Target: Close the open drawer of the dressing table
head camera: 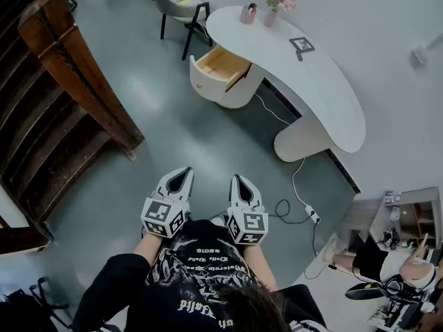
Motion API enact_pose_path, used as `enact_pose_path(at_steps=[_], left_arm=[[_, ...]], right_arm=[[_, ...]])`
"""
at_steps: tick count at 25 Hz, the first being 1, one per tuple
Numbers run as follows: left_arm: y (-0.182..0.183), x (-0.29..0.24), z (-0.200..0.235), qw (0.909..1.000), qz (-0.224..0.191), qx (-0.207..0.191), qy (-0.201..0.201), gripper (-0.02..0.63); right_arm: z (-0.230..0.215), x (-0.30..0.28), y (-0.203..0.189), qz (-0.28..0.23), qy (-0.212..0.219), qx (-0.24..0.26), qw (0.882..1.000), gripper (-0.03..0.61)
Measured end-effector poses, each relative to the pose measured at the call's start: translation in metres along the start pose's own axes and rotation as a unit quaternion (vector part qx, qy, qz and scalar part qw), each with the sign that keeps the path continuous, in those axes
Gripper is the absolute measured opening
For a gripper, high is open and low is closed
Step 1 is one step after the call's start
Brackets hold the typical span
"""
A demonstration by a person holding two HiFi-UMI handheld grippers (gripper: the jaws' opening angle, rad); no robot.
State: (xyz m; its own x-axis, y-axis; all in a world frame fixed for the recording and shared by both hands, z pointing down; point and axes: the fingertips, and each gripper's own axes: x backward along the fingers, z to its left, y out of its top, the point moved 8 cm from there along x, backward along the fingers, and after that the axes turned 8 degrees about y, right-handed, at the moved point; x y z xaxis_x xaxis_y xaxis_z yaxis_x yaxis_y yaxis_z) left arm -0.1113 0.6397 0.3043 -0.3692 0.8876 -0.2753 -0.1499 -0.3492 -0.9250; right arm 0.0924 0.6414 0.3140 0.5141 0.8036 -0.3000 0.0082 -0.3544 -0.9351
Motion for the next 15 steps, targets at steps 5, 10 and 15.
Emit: enact_pose_path(at_steps=[5, 10, 15], left_arm=[[0.007, -0.008, 0.019, 0.9999, 0.007, -0.008, -0.009, 0.025], [0.017, -0.024, 0.039, 0.9997, 0.004, -0.023, -0.01, 0.025], [0.024, -0.029, 0.06, 0.9998, -0.002, -0.022, 0.001, 0.025]], right_arm=[[0.004, -0.018, 0.004, 0.005, -0.013, -0.003, 1.0, 0.026], [-0.001, -0.033, 0.011, -0.02, -0.042, -0.03, 0.998, 0.026], [0.003, -0.041, 0.016, -0.03, -0.062, -0.035, 0.997, 0.026]])
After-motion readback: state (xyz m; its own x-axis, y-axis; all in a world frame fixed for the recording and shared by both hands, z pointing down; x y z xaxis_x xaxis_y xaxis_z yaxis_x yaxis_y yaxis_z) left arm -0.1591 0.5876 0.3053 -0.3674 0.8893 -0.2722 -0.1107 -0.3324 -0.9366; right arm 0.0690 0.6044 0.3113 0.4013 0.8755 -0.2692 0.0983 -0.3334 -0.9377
